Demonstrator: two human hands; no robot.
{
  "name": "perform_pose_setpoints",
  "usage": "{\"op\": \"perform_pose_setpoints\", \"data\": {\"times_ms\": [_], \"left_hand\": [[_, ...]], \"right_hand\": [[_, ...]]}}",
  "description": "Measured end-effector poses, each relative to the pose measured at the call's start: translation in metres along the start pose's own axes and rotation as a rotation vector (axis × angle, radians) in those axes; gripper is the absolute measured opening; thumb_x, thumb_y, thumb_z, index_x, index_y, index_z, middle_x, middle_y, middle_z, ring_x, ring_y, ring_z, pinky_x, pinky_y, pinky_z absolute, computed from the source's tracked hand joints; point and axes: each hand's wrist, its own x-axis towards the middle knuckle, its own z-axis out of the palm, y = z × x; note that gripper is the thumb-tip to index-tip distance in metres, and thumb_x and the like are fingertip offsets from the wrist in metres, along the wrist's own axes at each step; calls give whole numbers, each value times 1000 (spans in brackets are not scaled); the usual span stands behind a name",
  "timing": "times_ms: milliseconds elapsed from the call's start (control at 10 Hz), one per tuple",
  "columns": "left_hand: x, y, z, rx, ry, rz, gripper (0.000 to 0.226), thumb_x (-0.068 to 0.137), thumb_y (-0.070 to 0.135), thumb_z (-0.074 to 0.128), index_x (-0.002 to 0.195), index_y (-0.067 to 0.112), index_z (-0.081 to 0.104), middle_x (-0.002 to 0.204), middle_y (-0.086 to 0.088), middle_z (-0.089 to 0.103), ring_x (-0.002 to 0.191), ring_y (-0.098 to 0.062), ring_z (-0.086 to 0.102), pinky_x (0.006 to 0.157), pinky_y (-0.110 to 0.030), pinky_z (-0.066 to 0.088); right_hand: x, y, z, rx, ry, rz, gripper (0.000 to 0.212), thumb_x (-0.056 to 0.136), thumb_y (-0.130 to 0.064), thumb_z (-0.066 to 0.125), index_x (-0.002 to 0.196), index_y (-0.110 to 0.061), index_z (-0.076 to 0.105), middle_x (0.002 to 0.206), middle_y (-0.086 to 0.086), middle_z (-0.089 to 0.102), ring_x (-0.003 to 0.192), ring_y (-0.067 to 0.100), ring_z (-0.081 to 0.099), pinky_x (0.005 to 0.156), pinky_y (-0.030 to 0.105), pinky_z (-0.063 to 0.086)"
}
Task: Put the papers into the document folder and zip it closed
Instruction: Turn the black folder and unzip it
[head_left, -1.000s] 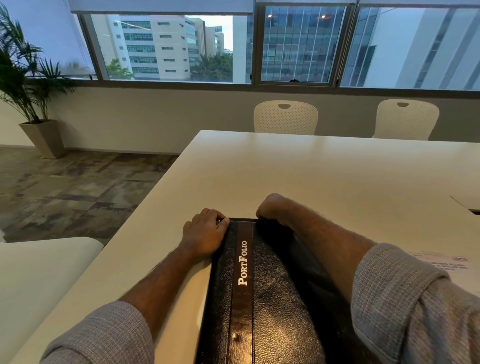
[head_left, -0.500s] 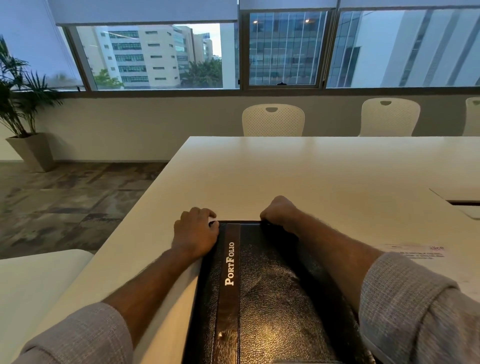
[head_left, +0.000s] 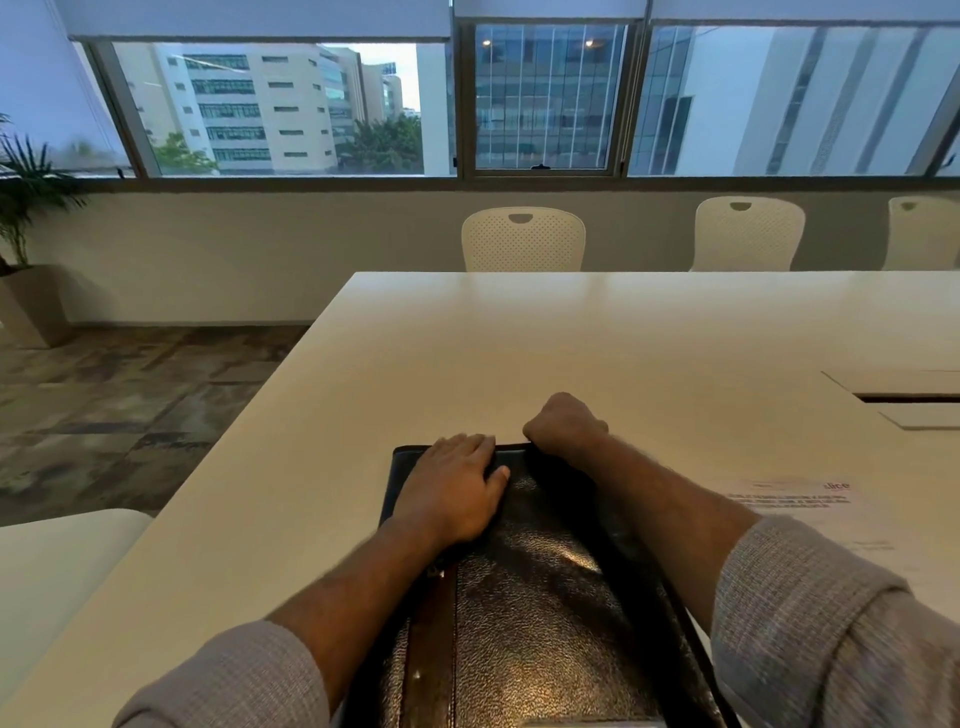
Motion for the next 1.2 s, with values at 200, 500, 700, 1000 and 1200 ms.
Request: {"op": "perform_pose_setpoints", "data": {"times_ms": [200,500,700,1000,1200], "left_hand": [[1,-3,4,7,-38,-17,63,100,53,20,154,21,17,161,-1,22,149,-17,13,120,-36,1],[3,-5,6,10,-69,-31,63,100,53,17,155,22,14,162,1,19,149,-15,10,121,-37,-1],[4,-5,6,15,-69,-37,63,100,53,17,155,23,14,162,1,19,149,-15,11,120,-37,-2],[5,-5,7,9,-66,-43,63,100,53,18,155,23,15,162,1,20,149,-15,11,120,-37,-1],[5,-5,7,10,-68,-49,62,100,54,18,155,23,15,162,1,20,149,-15,11,120,-37,-1]], "right_hand": [[3,14,-9,-8,29,41,10,73,-18,58,67,-14,51,68,-1,53,64,17,45,78,38,30],[3,42,-24,103,52,27,19,71,-13,64,56,-9,53,57,4,52,54,18,53,45,25,37],[1,53,-34,171,22,72,19,73,-10,66,58,-6,54,64,8,53,65,24,56,55,32,43],[0,68,-38,344,28,192,12,73,-7,69,79,3,65,77,14,61,82,31,67,73,43,57],[-7,70,-47,544,-95,358,16,84,3,59,68,-3,57,55,9,44,37,13,41,33,15,33]]}}
